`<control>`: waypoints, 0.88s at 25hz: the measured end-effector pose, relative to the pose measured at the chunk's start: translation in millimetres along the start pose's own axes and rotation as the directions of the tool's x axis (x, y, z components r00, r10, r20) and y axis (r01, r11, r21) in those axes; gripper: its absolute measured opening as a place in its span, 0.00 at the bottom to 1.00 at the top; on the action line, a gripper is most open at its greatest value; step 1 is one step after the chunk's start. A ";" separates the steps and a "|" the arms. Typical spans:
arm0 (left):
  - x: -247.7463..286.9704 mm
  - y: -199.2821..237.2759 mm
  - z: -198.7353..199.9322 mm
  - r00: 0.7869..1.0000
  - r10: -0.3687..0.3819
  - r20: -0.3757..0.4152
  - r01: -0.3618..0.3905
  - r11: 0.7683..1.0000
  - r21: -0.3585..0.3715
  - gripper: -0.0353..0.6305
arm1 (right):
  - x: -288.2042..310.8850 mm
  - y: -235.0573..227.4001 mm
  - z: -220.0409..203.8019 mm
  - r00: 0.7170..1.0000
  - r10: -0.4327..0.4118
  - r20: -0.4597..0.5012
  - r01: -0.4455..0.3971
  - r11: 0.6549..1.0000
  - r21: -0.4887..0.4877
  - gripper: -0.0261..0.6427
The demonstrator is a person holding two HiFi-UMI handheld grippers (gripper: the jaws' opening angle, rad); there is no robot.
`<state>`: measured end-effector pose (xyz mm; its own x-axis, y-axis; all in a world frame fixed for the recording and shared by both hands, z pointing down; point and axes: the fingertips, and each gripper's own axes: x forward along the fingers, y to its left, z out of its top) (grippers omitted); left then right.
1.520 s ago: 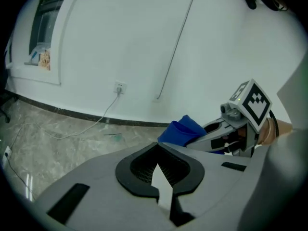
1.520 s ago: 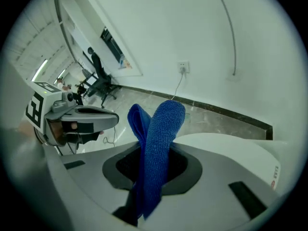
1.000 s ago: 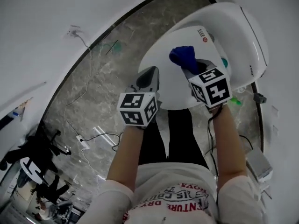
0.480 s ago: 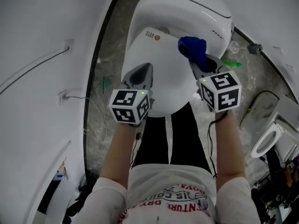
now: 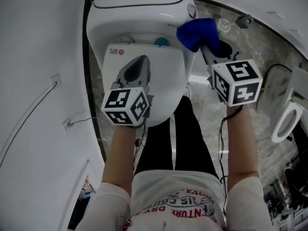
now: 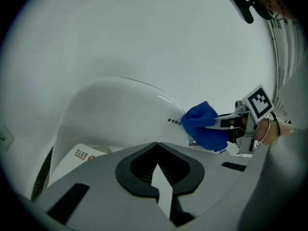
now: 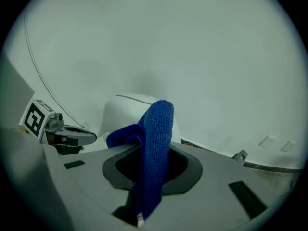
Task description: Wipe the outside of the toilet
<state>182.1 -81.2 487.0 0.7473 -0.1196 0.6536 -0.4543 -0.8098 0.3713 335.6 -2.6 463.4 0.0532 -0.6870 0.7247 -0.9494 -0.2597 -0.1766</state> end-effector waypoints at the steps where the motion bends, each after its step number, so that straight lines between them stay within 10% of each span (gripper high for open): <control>1: 7.7 -5.7 1.8 1.000 0.003 0.003 -0.003 1.000 0.006 0.06 | 0.4 -11.9 2.8 1.000 -0.016 0.022 0.016 1.000 0.003 0.15; 10: 48.3 -41.1 10.3 1.000 -0.004 0.030 0.004 1.000 0.025 0.06 | 33.7 -84.7 11.3 0.995 -0.069 0.078 0.066 0.997 0.041 0.15; 22: 67.1 -60.9 -29.9 0.998 -0.041 -0.046 0.042 0.999 0.031 0.06 | 63.4 -54.0 -49.1 0.999 0.034 0.009 -0.032 0.989 -0.147 0.15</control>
<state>245.4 -22.8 528.0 0.7422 -0.0603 0.6674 -0.4075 -0.8313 0.3781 375.1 1.3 551.6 0.0239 -0.7017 0.7121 -0.9858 -0.1349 -0.0998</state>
